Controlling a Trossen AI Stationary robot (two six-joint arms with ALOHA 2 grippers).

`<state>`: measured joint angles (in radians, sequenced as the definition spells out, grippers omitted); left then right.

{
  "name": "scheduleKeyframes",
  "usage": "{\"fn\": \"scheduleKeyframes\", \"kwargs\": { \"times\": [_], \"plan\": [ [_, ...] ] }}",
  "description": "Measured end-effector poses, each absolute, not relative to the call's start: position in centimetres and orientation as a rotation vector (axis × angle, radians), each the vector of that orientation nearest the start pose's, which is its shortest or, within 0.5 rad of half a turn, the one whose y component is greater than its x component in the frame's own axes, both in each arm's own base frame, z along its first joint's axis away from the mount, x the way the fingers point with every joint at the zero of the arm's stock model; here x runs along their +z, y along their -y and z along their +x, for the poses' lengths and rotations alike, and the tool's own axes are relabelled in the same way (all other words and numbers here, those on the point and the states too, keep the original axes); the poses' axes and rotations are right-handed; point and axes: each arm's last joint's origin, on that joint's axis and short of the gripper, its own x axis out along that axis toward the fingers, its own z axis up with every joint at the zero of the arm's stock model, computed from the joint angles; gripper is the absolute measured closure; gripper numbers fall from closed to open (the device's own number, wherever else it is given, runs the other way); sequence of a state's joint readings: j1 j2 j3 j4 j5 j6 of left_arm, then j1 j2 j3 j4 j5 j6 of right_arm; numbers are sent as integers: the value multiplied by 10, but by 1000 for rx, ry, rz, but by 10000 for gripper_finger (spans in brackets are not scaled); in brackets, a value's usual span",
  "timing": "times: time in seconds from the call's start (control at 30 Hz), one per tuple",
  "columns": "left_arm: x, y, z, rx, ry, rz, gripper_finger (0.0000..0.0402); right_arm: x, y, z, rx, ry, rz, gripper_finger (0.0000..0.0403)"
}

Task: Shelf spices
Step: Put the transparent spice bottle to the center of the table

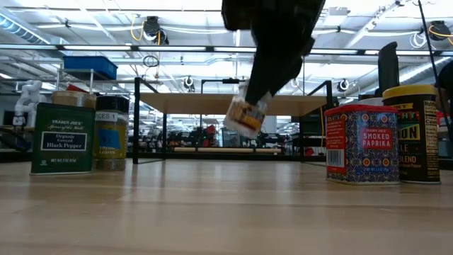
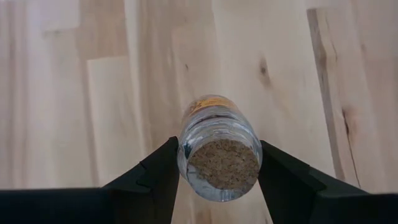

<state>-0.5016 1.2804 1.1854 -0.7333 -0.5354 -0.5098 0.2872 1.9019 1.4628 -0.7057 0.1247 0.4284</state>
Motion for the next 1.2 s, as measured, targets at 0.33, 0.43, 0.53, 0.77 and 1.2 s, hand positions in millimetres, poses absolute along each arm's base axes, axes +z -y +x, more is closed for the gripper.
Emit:
{"fn": "scheduleKeyframes", "kwargs": {
  "times": [0.33,0.43,0.53,0.77,1.2],
  "plan": [
    [324,114,229,210,-693,-95,340,193,-111,385,-77,-1170,136,220],
    [324,114,229,216,-688,-94,340,187,-113,388,-46,-1181,146,220],
    [324,114,229,227,-682,-90,340,187,-113,389,-42,-1178,146,220],
    [324,113,229,233,-678,-88,340,186,-114,389,-38,-1177,131,215],
    [324,114,230,240,-672,-107,340,186,-113,388,-31,-1187,115,214]
  ]
}}
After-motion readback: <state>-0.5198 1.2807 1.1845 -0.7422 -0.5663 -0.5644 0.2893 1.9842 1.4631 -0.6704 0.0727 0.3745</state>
